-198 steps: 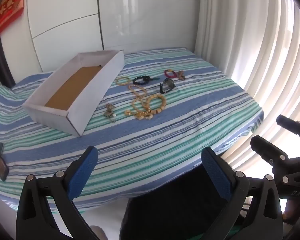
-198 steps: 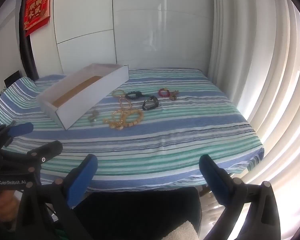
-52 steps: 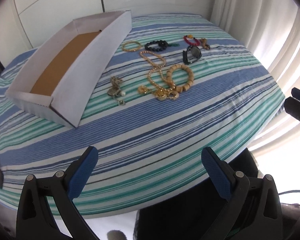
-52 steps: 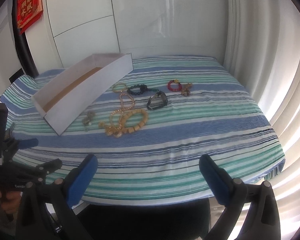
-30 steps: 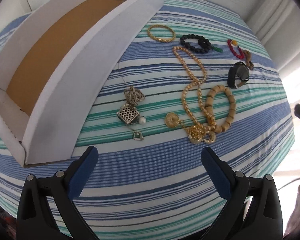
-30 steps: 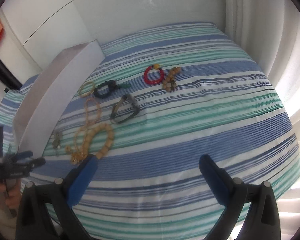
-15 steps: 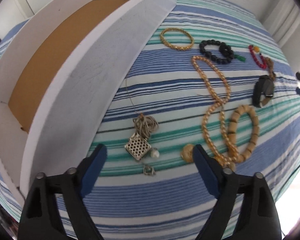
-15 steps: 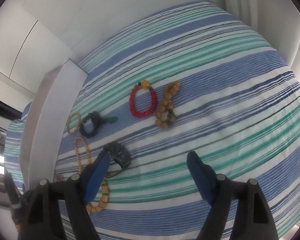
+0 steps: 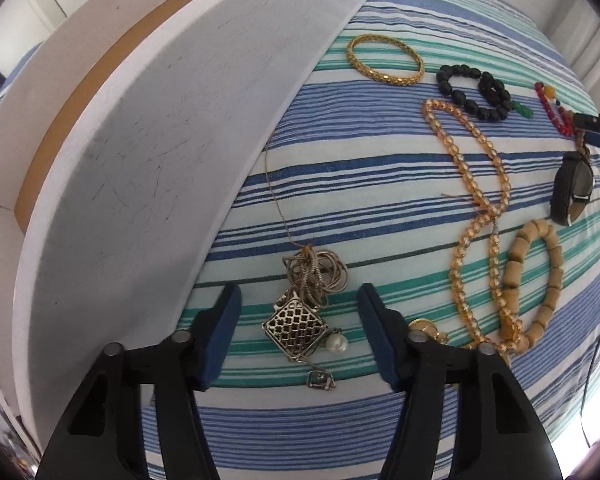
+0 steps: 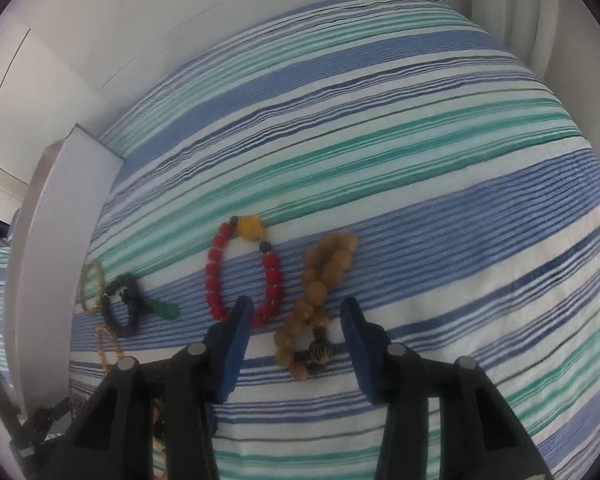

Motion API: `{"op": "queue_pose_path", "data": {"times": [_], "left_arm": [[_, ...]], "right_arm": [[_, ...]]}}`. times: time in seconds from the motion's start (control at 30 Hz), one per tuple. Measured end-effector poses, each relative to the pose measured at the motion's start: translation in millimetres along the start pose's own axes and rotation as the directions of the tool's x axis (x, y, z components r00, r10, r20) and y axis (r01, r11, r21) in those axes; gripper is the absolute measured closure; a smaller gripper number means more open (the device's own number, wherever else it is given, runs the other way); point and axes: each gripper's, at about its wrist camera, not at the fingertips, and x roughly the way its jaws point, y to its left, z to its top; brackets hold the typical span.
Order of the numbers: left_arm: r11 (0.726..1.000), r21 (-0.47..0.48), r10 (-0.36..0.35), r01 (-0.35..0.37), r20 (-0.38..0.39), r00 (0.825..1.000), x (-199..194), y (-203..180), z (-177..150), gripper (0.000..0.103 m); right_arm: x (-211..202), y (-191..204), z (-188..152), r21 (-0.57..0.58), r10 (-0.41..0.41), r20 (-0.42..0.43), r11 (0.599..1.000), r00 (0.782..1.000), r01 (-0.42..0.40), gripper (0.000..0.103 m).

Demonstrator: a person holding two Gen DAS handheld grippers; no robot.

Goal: Organize jewelry
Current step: 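Grasp the silver lattice pendant with the left tool while the right tool grasps the wooden bead bracelet, then carry both held items over the white box and open both tools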

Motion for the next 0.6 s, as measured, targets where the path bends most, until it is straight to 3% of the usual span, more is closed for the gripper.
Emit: {"op": "queue_pose_path", "data": {"times": [0.03, 0.1, 0.3, 0.6], "left_arm": [[1.000, -0.002, -0.017, 0.017, 0.002, 1.000, 3, 5, 2, 0.063], [1.000, -0.001, -0.026, 0.026, -0.002, 1.000, 2, 9, 2, 0.074], [0.991, -0.010, -0.134, 0.135, 0.036, 0.990, -27, 18, 3, 0.075], [0.970, 0.012, -0.244, 0.245, 0.136, 0.960, -130, 25, 19, 0.075]], "right_arm": [[3, -3, 1, 0.012, -0.004, 0.001, 1.000, 1.000, 0.004, 0.085], [2, -4, 0, 0.013, 0.008, 0.015, 1.000, 1.000, -0.008, 0.091], [-49, 6, -17, -0.032, 0.012, 0.086, 0.999, 0.996, -0.009, 0.091], [-147, 61, -37, -0.160, 0.100, 0.175, 0.985, 0.979, -0.072, 0.091]]}}
